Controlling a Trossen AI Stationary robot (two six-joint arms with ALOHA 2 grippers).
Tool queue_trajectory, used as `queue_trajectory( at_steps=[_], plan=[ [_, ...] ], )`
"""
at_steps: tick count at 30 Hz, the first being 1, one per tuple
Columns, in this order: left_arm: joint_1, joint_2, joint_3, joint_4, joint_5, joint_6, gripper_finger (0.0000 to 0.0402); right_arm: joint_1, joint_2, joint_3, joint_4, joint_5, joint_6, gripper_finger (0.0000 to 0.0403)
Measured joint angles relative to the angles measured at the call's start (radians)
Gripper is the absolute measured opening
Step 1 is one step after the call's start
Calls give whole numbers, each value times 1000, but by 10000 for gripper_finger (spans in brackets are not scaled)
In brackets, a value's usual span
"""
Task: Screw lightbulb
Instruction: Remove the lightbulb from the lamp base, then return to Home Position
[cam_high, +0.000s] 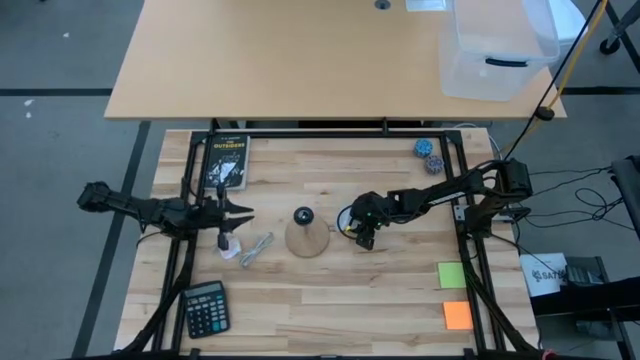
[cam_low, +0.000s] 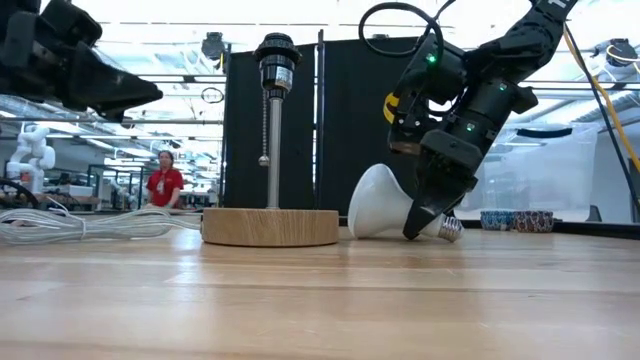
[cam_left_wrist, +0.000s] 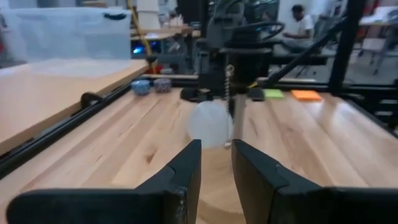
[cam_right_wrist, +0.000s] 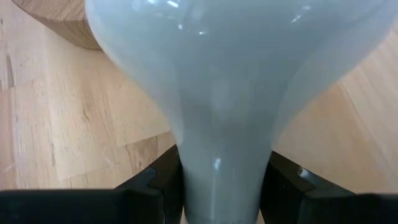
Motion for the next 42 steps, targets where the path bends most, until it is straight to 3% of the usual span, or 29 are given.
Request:
queue_trajectory(
  at_steps=[4,19,31,42],
  plan=[
    [0,-29,-1,-2,67,18,94,0,0,0,1,0,-1,148],
    [0,-29,-1,-8,119,26,94,3,0,0,2,1,-9,152],
    [0,-27,-1,-9,119,21,94,22,-25,23,3,-3,-64,255],
    [0,-27,-1,-9,119,17,94,21,-199,32,5,2,-168,269]
  ],
)
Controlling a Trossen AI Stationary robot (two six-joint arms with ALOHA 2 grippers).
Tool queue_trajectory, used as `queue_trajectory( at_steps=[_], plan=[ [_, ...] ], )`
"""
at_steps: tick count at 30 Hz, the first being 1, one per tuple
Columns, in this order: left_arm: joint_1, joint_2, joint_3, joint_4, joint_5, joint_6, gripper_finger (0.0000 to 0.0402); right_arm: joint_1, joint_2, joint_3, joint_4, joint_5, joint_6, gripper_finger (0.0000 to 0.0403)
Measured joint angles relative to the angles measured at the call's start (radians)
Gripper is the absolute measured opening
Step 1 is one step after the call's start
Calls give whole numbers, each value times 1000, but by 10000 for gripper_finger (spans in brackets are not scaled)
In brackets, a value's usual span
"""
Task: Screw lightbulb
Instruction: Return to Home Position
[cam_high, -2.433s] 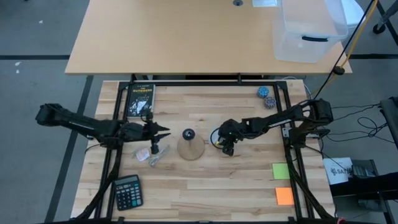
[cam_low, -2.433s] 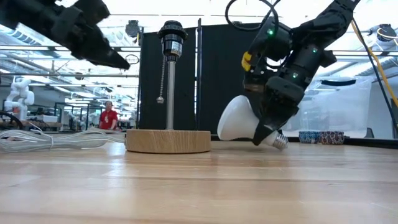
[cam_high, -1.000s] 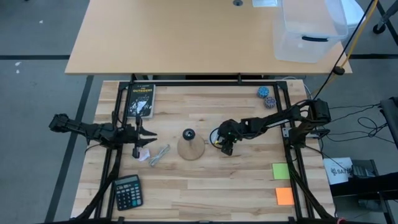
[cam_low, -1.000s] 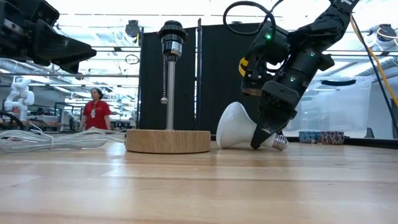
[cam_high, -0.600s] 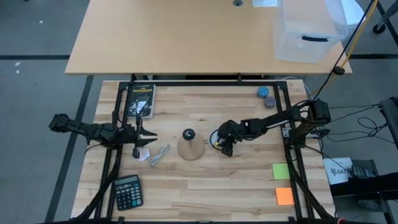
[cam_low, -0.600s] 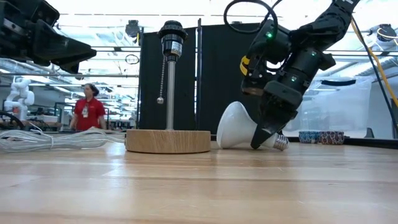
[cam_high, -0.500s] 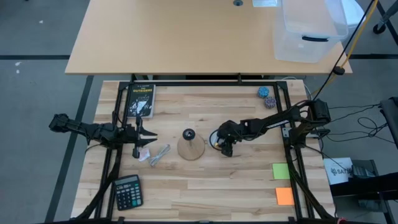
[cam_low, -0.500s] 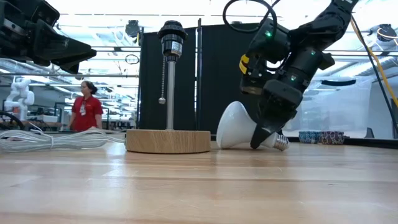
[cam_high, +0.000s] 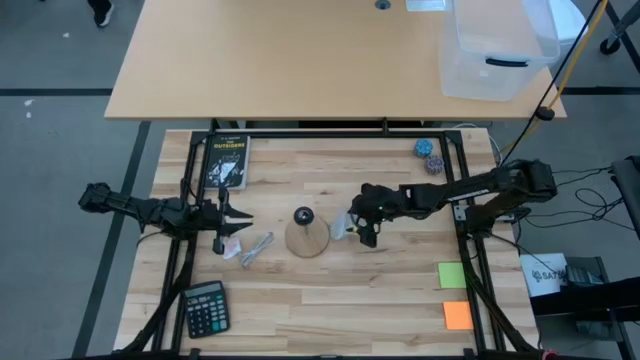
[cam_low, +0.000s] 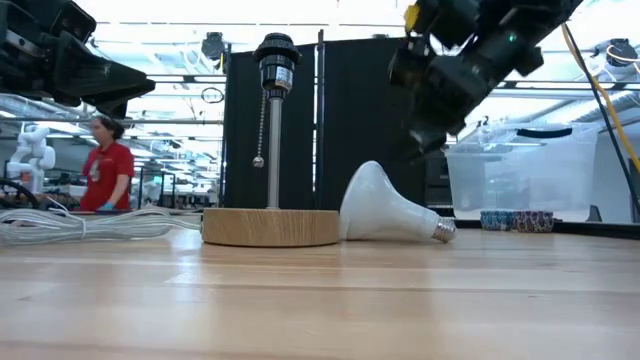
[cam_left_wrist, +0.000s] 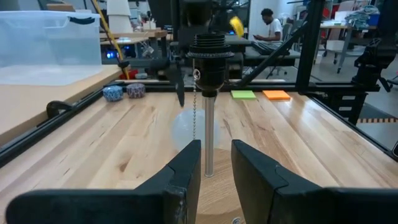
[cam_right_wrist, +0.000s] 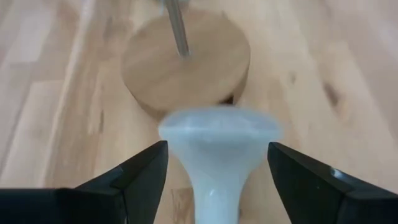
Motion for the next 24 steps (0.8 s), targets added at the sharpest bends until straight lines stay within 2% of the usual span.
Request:
queue_trajectory(
  at_steps=[4,7,9,12,15,17,24],
  plan=[
    [0,0,0,0,0,0,94,0,-78,0,-3,10,-77,263],
    [0,0,0,0,0,-4,94,1,-144,0,-15,49,-135,236],
    [0,0,0,0,0,-7,94,1,-193,-6,-15,59,-178,203],
    [0,0,0,0,0,-8,94,0,-285,-50,11,66,-231,134],
    [0,0,0,0,0,-7,94,-3,-399,-129,34,89,-257,50],
    [0,0,0,0,0,-7,94,-3,-486,-203,91,89,-263,14],
    [0,0,0,0,0,0,94,-3,-771,-479,313,53,-255,2]
  ],
)
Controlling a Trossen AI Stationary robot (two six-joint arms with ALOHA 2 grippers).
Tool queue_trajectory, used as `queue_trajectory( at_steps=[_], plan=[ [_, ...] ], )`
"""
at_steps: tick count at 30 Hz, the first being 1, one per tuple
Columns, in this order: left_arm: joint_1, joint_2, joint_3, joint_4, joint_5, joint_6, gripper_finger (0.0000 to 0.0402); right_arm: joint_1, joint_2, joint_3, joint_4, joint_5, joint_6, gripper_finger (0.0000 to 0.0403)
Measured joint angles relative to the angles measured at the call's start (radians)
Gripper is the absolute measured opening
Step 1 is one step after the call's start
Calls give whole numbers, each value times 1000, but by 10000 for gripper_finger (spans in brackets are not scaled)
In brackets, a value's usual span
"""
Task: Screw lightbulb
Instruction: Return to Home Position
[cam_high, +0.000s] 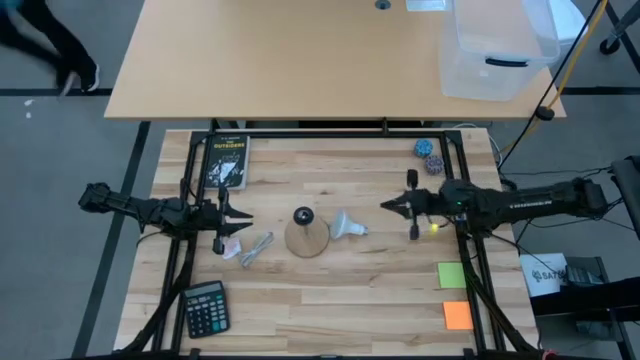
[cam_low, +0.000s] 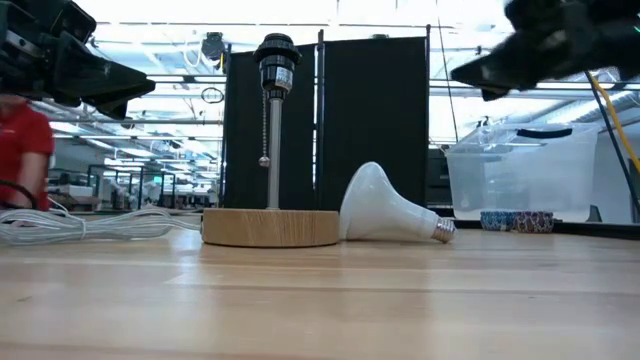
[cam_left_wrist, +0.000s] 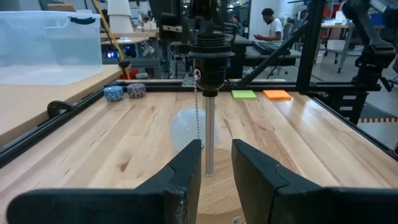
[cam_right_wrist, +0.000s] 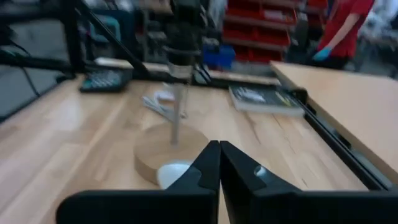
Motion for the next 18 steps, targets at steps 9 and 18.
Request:
queue_trajectory(
  at_steps=[9,18],
  plan=[
    [0,0,0,1,-15,19,94,0,-189,-229,182,-105,4,0],
    [0,0,0,2,-25,27,94,-1,-313,-268,107,-104,1,0]
  ],
)
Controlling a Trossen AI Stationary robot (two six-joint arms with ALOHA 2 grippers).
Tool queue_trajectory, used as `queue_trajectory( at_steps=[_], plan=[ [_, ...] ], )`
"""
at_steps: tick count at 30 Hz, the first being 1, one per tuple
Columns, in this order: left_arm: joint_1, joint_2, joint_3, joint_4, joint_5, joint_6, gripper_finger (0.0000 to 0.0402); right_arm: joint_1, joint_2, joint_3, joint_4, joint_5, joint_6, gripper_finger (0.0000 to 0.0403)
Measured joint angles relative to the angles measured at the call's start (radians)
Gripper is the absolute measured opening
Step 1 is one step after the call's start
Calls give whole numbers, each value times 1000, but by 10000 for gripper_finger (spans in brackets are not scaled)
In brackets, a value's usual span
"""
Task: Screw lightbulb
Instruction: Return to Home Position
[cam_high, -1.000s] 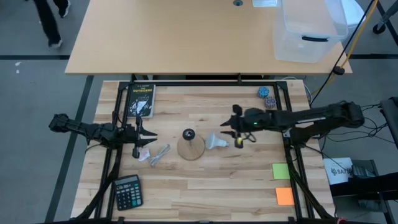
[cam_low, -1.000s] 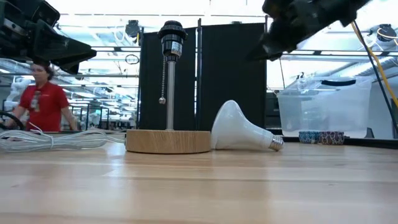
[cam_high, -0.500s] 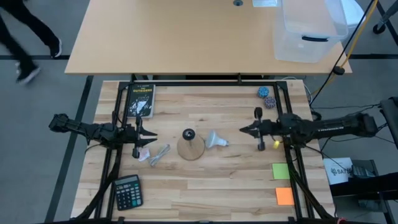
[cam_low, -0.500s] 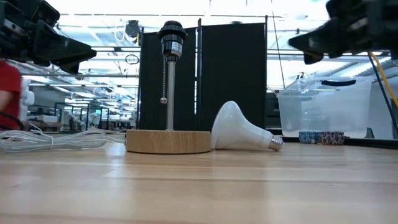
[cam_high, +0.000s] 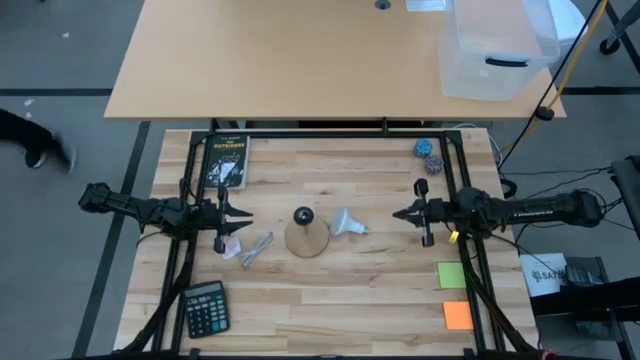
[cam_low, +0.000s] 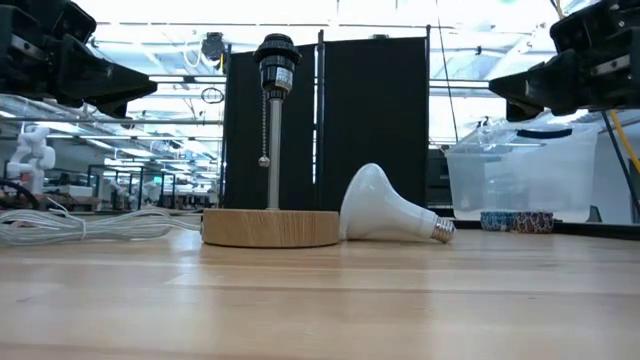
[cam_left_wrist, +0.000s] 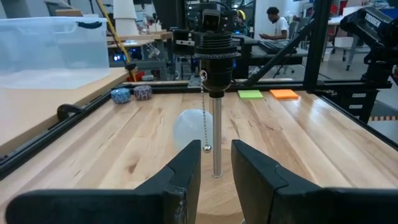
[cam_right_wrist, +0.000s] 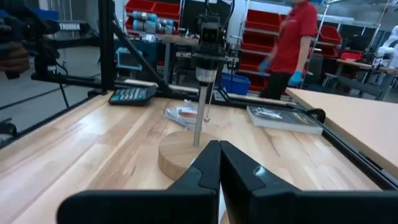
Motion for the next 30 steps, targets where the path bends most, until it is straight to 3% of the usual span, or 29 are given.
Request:
queue_trajectory(
  at_steps=[15,30],
  plan=[
    [1,0,0,0,-12,25,94,-26,-372,1,-364,10,6,0],
    [1,-1,0,5,-66,19,94,-27,-375,2,-366,6,30,0]
  ],
)
